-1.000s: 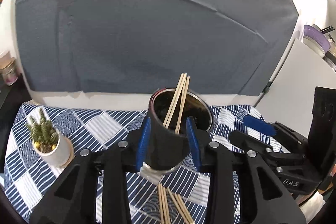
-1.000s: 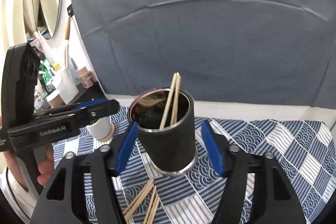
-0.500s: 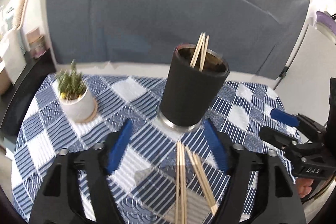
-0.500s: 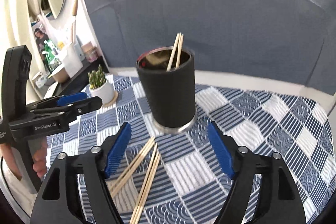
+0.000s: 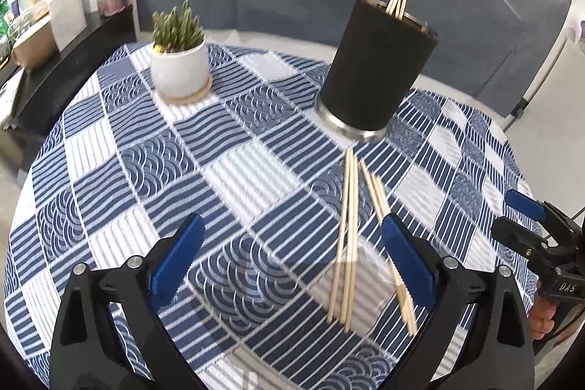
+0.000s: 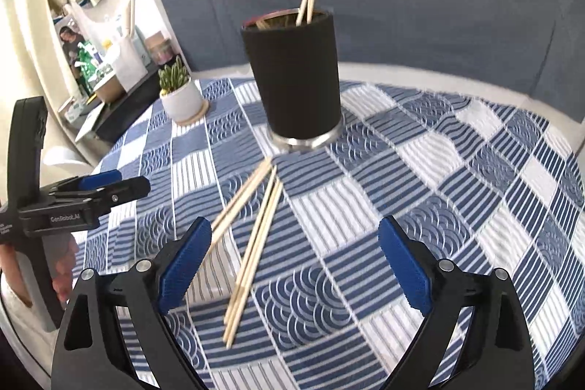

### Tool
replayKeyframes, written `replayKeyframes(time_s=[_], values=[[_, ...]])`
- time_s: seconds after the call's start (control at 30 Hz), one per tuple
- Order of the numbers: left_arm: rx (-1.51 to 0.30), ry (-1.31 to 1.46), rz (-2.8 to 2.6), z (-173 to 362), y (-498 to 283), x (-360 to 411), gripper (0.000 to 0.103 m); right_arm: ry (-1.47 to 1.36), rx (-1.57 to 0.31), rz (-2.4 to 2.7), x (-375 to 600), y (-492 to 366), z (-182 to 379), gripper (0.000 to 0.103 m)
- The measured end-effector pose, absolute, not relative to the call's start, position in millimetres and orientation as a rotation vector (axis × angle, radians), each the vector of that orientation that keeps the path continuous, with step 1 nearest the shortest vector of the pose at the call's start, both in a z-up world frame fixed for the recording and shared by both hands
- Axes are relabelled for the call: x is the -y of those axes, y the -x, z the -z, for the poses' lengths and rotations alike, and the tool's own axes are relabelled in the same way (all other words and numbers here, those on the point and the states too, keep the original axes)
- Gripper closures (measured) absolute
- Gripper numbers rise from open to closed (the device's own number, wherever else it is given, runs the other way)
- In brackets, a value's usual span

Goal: Organize utensils

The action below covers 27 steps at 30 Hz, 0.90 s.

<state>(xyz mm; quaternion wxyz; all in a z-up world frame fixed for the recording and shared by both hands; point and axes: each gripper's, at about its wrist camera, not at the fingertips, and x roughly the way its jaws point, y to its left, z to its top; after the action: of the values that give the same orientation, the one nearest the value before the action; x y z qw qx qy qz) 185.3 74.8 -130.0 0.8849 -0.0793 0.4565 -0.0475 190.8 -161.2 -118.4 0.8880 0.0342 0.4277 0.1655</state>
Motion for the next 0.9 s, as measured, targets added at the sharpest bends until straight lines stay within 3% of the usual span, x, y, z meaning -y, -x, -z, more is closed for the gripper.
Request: replayKeyframes(time_s=[0.33,0.9], values=[[-1.037,0.112,0.15,163.5,-175.8,-69.2,0.007,-0.081,-1.012,-0.337,162.7,-185.7,162.3,0.014],[-1.202,-0.012,0.226,191.5,-249.9,-53.3,0.007,-0.051,-1.118,-0.201,140.9,-220.1,199.6,0.014]])
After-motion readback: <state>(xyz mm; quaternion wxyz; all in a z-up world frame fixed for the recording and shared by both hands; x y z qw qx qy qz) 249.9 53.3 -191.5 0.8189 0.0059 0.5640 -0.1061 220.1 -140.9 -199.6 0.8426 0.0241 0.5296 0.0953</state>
